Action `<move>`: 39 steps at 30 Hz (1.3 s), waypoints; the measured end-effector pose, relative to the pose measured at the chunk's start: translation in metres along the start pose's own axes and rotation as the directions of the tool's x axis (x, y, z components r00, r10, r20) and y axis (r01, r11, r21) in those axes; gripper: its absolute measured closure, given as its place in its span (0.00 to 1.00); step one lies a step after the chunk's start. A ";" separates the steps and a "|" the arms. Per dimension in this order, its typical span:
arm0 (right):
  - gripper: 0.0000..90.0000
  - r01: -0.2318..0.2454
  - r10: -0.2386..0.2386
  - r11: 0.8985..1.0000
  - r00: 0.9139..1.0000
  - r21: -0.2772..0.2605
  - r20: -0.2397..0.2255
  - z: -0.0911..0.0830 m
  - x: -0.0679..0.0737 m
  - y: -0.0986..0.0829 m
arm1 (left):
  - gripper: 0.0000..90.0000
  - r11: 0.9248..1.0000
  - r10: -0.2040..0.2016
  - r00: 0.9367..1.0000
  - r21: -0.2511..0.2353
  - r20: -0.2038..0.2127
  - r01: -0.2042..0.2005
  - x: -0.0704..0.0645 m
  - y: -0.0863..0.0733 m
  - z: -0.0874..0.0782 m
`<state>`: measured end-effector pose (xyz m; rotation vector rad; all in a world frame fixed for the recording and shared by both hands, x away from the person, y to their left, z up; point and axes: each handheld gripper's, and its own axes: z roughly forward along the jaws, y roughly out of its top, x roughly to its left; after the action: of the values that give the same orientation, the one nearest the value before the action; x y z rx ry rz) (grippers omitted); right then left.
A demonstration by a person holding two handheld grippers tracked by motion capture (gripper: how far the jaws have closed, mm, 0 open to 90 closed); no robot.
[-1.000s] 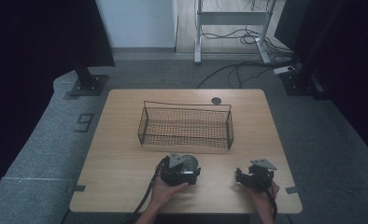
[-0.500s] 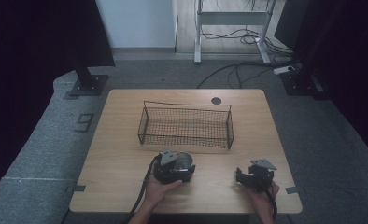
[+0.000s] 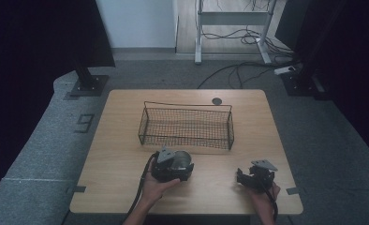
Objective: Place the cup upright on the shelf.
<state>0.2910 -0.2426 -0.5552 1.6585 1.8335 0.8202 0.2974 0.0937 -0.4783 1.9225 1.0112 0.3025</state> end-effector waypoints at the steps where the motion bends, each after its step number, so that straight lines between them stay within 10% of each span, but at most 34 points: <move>1: 0.14 0.000 0.000 1.000 1.000 0.000 0.000 0.000 0.000 0.000 | 0.16 1.000 0.002 1.000 0.002 -0.001 -0.002 0.000 0.001 -0.001; 39: 0.14 0.000 0.000 1.000 1.000 0.000 0.000 0.000 0.000 0.000 | 0.16 0.999 -0.020 1.000 -0.027 -0.017 0.020 0.023 0.031 -0.018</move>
<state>0.2910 -0.2426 -0.5552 1.6589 1.8331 0.8202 0.3178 0.1142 -0.4472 1.8875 1.0326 0.3205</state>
